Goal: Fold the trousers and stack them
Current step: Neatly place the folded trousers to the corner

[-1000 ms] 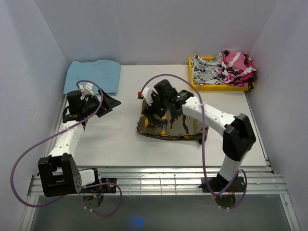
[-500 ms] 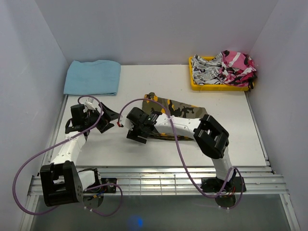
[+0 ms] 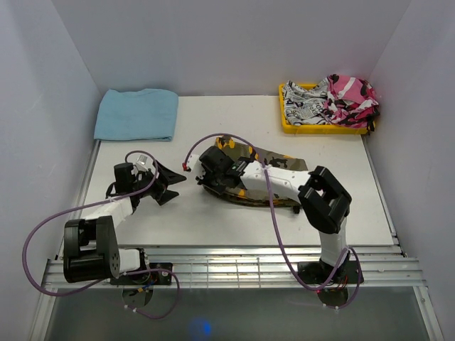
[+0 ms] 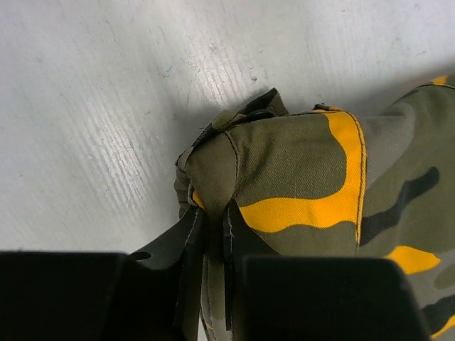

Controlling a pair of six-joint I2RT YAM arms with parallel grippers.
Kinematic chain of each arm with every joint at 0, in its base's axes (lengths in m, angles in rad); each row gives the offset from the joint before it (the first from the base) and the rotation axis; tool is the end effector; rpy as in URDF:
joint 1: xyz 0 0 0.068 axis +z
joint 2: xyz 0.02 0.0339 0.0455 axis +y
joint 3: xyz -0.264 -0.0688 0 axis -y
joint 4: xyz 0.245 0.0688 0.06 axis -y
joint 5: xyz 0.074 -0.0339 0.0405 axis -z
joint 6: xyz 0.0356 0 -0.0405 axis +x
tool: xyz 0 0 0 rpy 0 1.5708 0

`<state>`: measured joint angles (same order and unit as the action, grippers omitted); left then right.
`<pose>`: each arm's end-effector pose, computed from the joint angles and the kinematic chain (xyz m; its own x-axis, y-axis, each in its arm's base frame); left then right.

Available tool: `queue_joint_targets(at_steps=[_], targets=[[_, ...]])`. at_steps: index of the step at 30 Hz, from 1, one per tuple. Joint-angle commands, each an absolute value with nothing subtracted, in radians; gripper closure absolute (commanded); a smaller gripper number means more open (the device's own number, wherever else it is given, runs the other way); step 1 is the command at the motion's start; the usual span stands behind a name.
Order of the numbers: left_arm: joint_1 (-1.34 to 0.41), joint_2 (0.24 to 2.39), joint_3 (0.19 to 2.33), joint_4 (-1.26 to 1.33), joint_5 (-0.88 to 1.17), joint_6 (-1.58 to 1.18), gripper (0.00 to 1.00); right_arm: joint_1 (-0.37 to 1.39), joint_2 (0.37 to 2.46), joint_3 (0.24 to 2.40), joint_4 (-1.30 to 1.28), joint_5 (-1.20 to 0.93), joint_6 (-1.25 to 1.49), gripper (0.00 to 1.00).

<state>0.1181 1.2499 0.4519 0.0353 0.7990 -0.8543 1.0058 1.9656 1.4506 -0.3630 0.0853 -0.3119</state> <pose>0.2236 0.0008 0.1622 -0.7766 -0.6218 -0.1014 -0.2334 0.4335 -0.8704 0.2351 0.3651 0.2045 -0.1428 -0.7963 -0.5878 -0.8996 0.3520 -0.2584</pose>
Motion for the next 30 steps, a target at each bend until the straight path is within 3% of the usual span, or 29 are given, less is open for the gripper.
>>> queue_joint_targets(at_steps=[1,10,26,29,30], targets=[[0.081,1.296,0.488,0.170,0.835,-0.939,0.02,0.986,1.841,1.427,-0.246,-0.029,-0.261,0.92],[-0.101,1.408,0.520,0.437,0.749,-1.147,0.02,0.948,1.832,1.437,-0.206,-0.135,-0.206,0.92],[-0.238,1.621,0.615,0.495,0.767,-1.278,0.02,0.936,1.824,1.411,-0.078,-0.141,-0.129,0.92],[-0.238,1.646,0.601,0.495,0.765,-1.284,0.18,0.937,1.795,1.373,-0.040,-0.161,-0.121,0.91],[-0.238,1.655,0.603,0.497,0.762,-1.281,0.29,0.937,1.789,1.371,-0.046,-0.172,-0.121,0.88]])
